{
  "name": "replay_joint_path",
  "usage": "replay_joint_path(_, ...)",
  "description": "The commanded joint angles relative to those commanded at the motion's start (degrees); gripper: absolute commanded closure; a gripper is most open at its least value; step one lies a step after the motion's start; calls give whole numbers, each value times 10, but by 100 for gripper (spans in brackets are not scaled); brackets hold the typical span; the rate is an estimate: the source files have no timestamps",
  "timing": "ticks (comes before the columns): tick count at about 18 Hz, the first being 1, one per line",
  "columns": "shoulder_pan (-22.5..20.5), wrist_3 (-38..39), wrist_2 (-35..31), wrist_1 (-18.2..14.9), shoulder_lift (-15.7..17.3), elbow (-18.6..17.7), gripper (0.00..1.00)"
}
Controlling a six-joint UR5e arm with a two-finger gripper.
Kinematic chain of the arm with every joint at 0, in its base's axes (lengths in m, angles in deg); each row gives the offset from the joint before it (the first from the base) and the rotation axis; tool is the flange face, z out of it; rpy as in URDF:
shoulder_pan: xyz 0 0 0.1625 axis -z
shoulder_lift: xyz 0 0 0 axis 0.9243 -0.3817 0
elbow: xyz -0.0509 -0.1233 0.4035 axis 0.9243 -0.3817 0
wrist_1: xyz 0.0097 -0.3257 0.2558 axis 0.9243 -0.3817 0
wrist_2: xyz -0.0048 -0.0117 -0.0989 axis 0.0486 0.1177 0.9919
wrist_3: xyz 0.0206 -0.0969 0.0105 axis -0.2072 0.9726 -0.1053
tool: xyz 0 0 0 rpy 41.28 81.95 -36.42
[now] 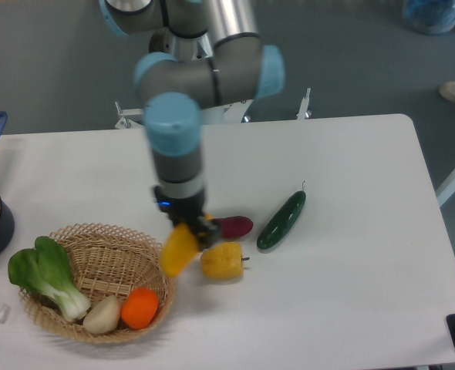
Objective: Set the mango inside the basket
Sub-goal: 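Carry the yellow mango over to the wicker basket, then lower the mango into the basket and open the gripper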
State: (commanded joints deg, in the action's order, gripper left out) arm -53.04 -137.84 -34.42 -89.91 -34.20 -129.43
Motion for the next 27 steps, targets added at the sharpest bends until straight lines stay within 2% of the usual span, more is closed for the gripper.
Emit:
replay_joint_path(6,73,3,-30,0,-13,-12,58)
replay_joint_path(10,94,5,-39,3,-41,-2,51)
replay_joint_path(13,112,7,-41,18,-57,3,46)
replay_joint_path(14,115,9,-42,24,-59,4,40)
replay_joint_path(15,120,11,-42,33,-62,6,30)
replay_joint_path(17,121,25,-43,39,-61,12,19)
replay_joint_path(18,121,30,-42,40,-59,14,4)
replay_joint_path(19,121,32,-42,39,-58,18,0)
replay_joint_path(24,124,67,-38,35,-48,17,0)
replay_joint_path(27,121,74,-40,33,-33,3,0)
